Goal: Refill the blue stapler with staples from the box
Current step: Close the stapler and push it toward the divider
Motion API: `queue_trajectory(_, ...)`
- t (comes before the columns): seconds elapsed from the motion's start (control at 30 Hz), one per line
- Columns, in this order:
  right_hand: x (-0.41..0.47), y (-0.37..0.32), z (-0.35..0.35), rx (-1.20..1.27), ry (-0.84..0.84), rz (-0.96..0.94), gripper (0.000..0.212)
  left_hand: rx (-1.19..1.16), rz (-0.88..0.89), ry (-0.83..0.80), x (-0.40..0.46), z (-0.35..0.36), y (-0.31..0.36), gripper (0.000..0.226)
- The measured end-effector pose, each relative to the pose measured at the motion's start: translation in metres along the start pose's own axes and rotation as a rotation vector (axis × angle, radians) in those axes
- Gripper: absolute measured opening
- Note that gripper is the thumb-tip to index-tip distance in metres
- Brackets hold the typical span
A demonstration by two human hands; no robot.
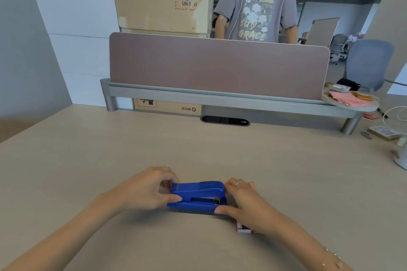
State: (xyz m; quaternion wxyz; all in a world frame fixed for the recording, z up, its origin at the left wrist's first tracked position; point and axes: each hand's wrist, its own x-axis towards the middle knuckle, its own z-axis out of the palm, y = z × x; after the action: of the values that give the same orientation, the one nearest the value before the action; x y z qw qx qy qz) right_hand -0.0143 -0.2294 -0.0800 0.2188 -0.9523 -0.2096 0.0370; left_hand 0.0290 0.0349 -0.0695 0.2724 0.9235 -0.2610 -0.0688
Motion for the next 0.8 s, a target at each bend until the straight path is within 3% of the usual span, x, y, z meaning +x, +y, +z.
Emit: queue_trajectory(0.8, 0.128, 0.107, -0.083, -0.049, 0.143, 0.026, 0.026, 0.039, 0.051, 0.116, 0.188, -0.032, -0.007, 0.018)
